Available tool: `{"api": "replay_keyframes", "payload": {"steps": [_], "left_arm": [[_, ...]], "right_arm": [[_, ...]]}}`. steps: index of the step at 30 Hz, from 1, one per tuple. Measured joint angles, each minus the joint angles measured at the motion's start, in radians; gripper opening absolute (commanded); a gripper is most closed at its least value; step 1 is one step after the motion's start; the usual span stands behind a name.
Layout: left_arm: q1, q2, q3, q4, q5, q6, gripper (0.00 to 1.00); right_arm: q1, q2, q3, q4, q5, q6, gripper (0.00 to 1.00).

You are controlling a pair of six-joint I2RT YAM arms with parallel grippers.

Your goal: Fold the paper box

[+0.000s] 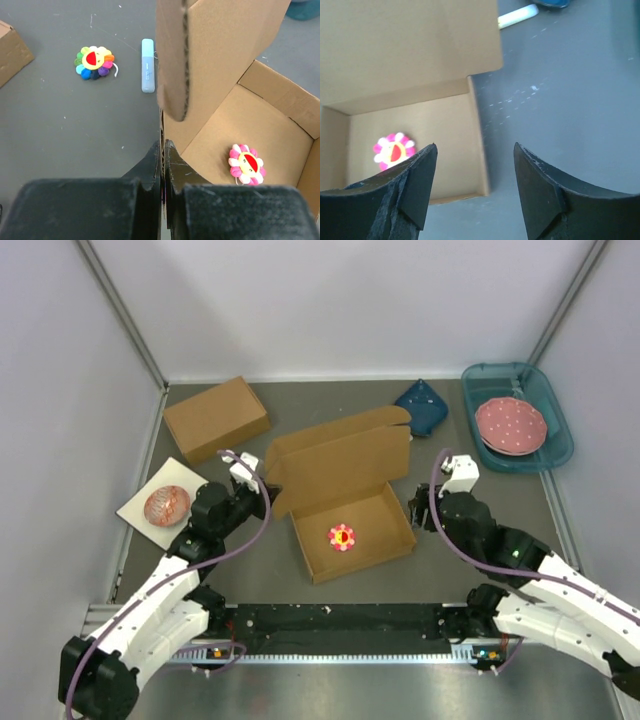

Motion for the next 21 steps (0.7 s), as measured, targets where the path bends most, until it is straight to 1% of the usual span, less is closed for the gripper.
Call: {"api": "replay_keyframes", "payload": {"steps": [2, 4, 6, 7, 9, 12, 16, 18, 21], "left_arm": [[0.0, 0.024, 0.025, -0.01, 0.007, 0.024, 0.0], [0.0, 0.055, 0.053, -0.009, 0.022, 0.049, 0.0], [0.0, 0.082, 0.072, -0.006, 0.04, 0.064, 0.0], [0.0, 0.097, 0.08, -0.003, 0.051, 0.077, 0.0], [0.0, 0.124, 0.093, 0.003, 0.073, 0.098, 0.0], [0.0, 0.18, 0.125, 0.016, 0.103, 0.135, 0.0], [0.0, 0.266, 0.179, 0.031, 0.116, 0.171, 0.0], [0.0, 0.309, 0.203, 0.046, 0.118, 0.185, 0.0], [0.0, 0.348, 0.216, 0.071, 0.12, 0.198, 0.0]], "right_arm": [[-0.027, -0.001, 0.0, 0.005, 0.017, -0.048, 0.66], [-0.086, 0.003, 0.0, 0.012, -0.008, -0.072, 0.68], [-0.173, 0.015, 0.0, 0.031, -0.061, -0.087, 0.74], [-0.188, 0.019, 0.0, 0.041, -0.087, -0.092, 0.75], [-0.272, 0.028, 0.0, 0.064, -0.143, -0.115, 0.76], [-0.334, 0.052, 0.0, 0.109, -0.211, -0.146, 0.76], [-0.394, 0.118, -0.001, 0.204, -0.256, -0.163, 0.76], [-0.423, 0.142, -0.021, 0.288, -0.266, -0.166, 0.76], [-0.473, 0.146, -0.093, 0.437, -0.289, -0.166, 0.76]]}}
